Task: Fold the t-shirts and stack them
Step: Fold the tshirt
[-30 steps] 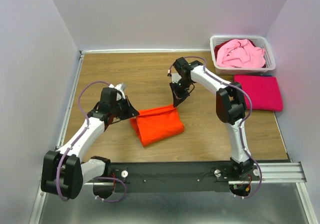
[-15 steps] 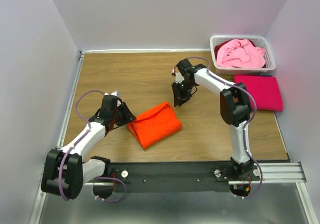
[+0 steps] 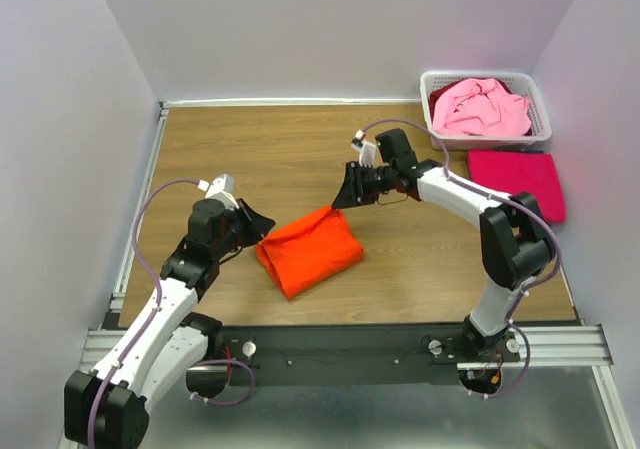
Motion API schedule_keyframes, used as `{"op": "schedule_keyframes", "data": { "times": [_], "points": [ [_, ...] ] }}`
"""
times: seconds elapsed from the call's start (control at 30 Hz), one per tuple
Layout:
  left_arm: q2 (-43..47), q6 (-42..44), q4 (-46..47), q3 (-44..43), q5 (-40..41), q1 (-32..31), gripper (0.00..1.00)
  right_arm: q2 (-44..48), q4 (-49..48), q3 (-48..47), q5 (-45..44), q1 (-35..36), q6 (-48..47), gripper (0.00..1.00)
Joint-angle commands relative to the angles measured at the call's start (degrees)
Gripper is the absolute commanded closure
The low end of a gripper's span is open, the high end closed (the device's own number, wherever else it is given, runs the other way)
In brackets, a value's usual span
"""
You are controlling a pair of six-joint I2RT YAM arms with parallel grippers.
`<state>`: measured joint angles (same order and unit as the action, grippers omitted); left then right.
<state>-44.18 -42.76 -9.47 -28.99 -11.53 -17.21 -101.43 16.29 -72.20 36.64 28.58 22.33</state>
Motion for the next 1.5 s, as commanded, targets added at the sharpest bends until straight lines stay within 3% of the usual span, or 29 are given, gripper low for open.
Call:
{"op": "schedule_keyframes", "data": {
  "times": [0.0,0.07,0.37,0.67,0.87,0.97,1.07,1.2,1.47],
  "points": [
    [-2.3,-4.9,5.1,4.5,-3.5,-2.9,0.92,-3.2,-14.4,4.0,12.5,0.6,4.9,0.58],
    [-6.1,-5.7,8.8,5.3,-6.0,-3.1,1.0,-5.3,-15.3,3.7,14.1,0.6,4.7,0.59],
    [-20.6,-4.7,13.6,3.7,-5.7,-3.2,1.0,-15.6,-15.5,-1.3,17.0,0.6,3.2,0.62],
    [-24.6,-7.4,16.3,5.3,0.0,2.7,1.0,-21.4,-15.5,-7.5,13.0,-0.3,4.5,0.62],
    [-28.5,-8.5,19.7,6.2,-2.3,7.1,1.0,-21.0,-18.0,-7.7,7.8,-1.9,8.2,0.61],
    [-26.5,-9.1,20.6,6.8,-4.0,8.0,1.0,-18.0,-20.2,-5.5,7.9,-1.9,10.2,0.57],
    [-20.0,-9.7,19.4,6.8,-5.0,8.0,1.0,-12.4,-23.5,-1.4,8.8,-1.8,12.8,0.5],
    [-9.8,-11.3,15.2,5.8,-7.7,6.2,0.97,-6.9,-28.0,4.3,11.8,-0.7,18.0,0.49],
    [-6.0,-17.1,13.0,9.0,-17.6,-1.7,0.97,-1.0,-54.9,24.9,17.1,4.8,37.8,0.47]
  ]
}}
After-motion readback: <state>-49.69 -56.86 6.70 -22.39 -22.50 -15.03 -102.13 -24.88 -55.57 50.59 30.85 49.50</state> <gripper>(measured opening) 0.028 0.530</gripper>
